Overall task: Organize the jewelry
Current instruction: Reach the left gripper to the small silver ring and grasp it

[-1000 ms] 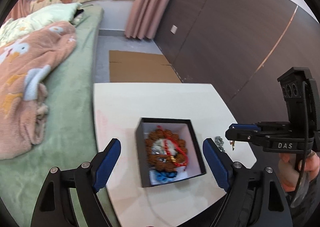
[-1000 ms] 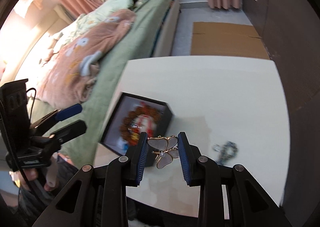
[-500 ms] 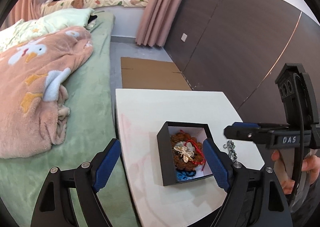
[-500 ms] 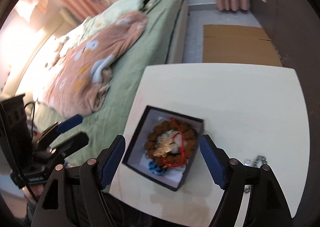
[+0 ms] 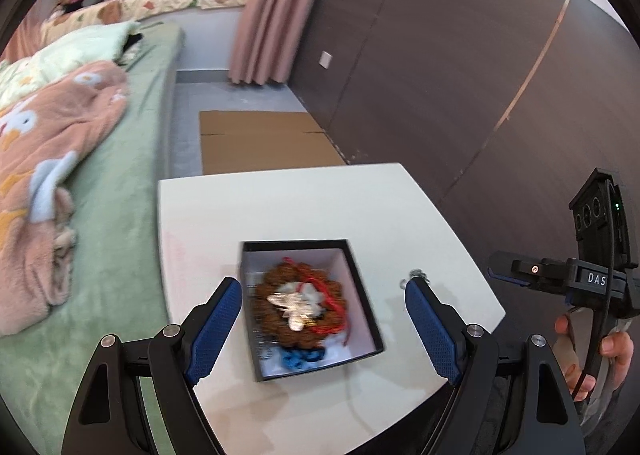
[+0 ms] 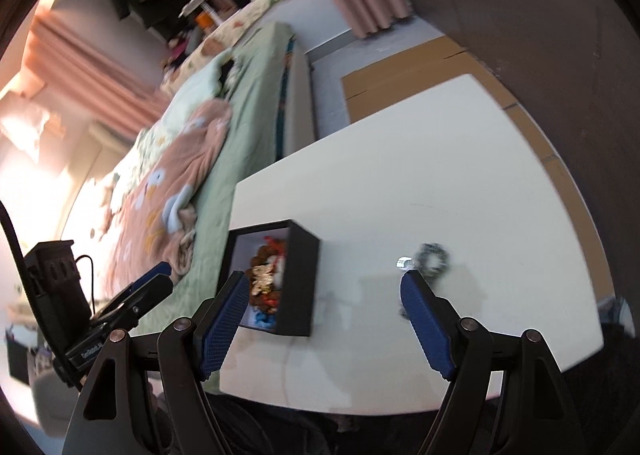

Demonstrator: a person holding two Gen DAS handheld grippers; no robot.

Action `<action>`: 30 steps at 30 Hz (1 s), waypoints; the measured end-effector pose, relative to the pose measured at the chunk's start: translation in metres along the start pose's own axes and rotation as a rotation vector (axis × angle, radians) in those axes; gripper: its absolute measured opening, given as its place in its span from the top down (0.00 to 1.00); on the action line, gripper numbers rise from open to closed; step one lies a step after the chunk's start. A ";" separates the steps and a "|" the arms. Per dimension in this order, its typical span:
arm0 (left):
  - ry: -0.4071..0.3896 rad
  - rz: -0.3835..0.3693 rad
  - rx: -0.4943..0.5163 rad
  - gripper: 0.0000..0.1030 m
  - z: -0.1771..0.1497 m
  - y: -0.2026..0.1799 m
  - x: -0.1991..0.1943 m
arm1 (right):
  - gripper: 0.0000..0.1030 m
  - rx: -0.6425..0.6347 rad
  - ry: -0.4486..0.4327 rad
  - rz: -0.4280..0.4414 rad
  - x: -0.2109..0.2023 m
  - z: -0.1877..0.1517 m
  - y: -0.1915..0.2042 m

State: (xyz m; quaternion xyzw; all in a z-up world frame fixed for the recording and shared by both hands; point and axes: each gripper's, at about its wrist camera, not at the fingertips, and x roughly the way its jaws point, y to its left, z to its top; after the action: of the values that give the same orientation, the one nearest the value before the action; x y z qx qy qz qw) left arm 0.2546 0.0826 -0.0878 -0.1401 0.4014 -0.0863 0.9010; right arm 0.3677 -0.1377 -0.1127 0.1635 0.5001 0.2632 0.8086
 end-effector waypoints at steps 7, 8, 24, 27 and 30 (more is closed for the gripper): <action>0.047 -0.037 0.074 0.26 0.002 -0.038 0.025 | 0.24 0.080 -0.048 0.001 -0.015 -0.013 -0.039; 0.060 -0.039 0.093 0.31 0.002 -0.046 0.030 | 0.24 0.087 -0.053 0.002 -0.016 -0.014 -0.042; 0.249 0.010 0.354 0.59 -0.006 -0.112 0.114 | 0.24 0.189 -0.080 -0.022 -0.032 -0.026 -0.113; 0.297 0.024 0.370 0.69 -0.009 -0.115 0.132 | 0.24 0.191 -0.078 -0.038 -0.035 -0.029 -0.123; 0.328 0.047 0.385 0.69 -0.011 -0.116 0.147 | 0.24 0.199 -0.077 -0.050 -0.035 -0.029 -0.131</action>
State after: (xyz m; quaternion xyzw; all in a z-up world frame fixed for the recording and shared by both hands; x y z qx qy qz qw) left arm 0.3385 -0.0682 -0.1601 0.0592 0.5214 -0.1617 0.8358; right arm 0.3628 -0.2639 -0.1692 0.2404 0.4964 0.1855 0.8133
